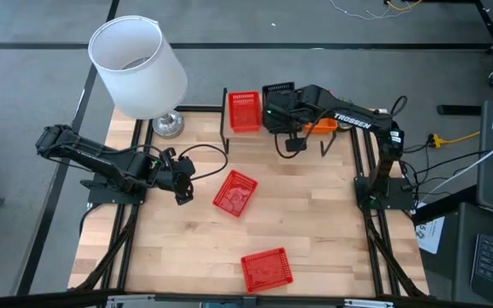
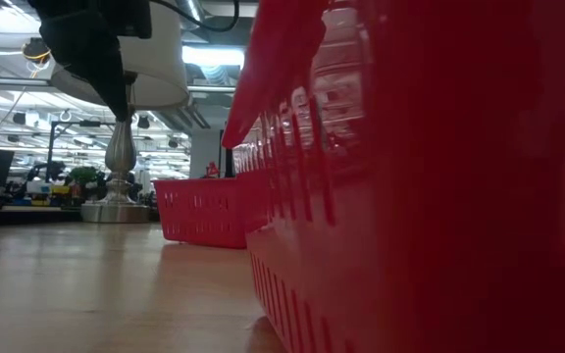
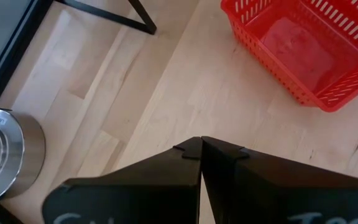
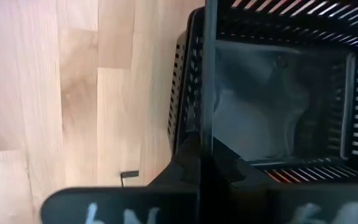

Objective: Stack baskets on shelf by color
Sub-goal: Stack the black bin on the other black bins on the shelf, then stack the top red bin on the other red bin on the shelf

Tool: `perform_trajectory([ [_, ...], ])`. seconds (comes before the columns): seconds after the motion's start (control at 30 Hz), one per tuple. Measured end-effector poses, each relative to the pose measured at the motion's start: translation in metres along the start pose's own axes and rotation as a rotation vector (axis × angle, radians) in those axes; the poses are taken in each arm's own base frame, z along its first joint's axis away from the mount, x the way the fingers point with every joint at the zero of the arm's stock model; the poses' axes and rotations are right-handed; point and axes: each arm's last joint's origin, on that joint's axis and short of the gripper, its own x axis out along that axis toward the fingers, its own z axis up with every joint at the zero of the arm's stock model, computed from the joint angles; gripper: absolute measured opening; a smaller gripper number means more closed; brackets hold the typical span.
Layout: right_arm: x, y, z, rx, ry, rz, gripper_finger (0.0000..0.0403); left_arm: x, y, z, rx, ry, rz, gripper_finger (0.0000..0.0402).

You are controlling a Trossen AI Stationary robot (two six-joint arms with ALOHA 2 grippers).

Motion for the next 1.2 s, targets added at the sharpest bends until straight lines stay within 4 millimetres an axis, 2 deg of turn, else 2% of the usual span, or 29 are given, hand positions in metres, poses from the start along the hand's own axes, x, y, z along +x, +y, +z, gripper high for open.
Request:
perform_trajectory([
  [0.17,0.002,-0.007,-0.003,0.024,0.002,0.0,0.0007,0.0,0.0,0.0,0.0,0.0,0.0,0.0],
  [0.47,0.007,-0.019,-0.01,0.074,-0.005,0.045,0.0062,0.0,0.0,0.0,-0.002,0.0,0.0,0.0],
  [0.8,0.005,-0.02,-0.016,0.072,0.022,0.043,0.0104,0.0,0.0,0.0,-0.004,0.0,0.0,0.0],
  [1.03,-0.022,-0.01,-0.028,0.095,-0.023,0.042,0.0105,0.0,0.0,0.0,-0.008,0.001,0.0,0.0],
  [1.13,-0.039,0.0,-0.034,0.196,-0.058,0.066,0.0106,0.0,0.0,0.0,-0.008,0.0,-0.001,0.0],
  [1.2,-0.049,0.009,-0.037,0.306,-0.104,0.148,0.0106,0.0,0.0,0.0,-0.008,0.0,-0.001,0.0],
])
